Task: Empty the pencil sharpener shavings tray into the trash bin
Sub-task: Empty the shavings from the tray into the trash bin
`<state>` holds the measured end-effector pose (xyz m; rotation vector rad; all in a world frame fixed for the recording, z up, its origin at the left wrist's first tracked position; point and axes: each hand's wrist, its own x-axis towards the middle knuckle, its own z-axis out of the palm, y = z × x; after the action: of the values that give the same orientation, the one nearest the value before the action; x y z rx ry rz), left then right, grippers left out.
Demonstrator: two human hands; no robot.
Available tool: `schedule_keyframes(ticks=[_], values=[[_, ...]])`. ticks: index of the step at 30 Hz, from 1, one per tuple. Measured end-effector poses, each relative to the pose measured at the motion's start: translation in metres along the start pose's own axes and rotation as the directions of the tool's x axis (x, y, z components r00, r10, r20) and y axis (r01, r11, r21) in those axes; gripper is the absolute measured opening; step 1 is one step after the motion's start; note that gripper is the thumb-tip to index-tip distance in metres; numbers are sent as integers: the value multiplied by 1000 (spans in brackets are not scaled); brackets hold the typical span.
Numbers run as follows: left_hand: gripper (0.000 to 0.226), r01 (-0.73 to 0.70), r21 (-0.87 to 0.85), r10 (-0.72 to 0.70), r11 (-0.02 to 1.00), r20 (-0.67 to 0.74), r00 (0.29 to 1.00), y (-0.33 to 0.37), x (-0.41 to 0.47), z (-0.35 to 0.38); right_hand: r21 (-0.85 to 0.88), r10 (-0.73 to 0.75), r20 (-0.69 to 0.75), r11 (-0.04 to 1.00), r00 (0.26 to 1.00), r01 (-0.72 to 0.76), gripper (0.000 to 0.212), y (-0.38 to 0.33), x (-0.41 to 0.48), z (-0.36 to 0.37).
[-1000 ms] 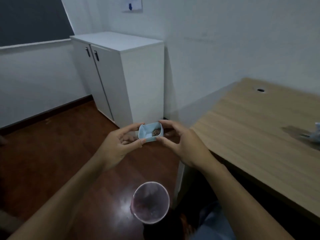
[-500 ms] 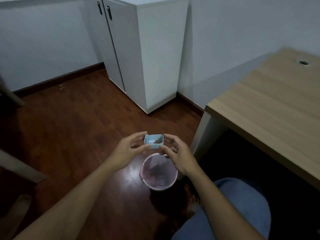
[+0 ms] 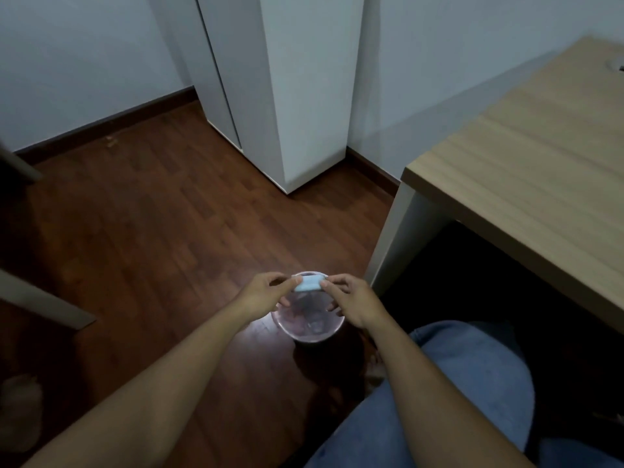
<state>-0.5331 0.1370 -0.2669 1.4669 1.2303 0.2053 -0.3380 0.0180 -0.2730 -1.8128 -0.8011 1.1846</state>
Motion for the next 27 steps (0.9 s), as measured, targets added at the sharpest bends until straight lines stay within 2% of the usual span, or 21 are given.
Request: schedule_keyframes(ticks=[3,6,9,13,21,24,27], values=[[52,142,-64,-146,988,-50,988,2,5,4,-68,17,-25,997,1000,-18,39,2,6,3],[60,306,-109,-311,946,-32,950,7,10,6,-76,40,-19,996,999,-42,48,-1,5,5],[62,420,-71,-420,905,16,908,15,15,10,-48,65,-11,997,998,-65,51,-4,1,3],[64,501,8,-501,865,44,865,24,17,13,-49,70,-8,996,998,-70,54,-6,1,1],[61,563,34,-564,826,53,824,31,20,13,-20,85,-15,996,996,-85,56,-6,5,3],[62,512,16,-512,859,67,856,25,24,12,-14,91,-16,996,996,-91,56,-8,4,2],[59,379,-57,-375,924,67,925,19,23,12,-18,107,-25,994,994,-107,58,-8,5,2]])
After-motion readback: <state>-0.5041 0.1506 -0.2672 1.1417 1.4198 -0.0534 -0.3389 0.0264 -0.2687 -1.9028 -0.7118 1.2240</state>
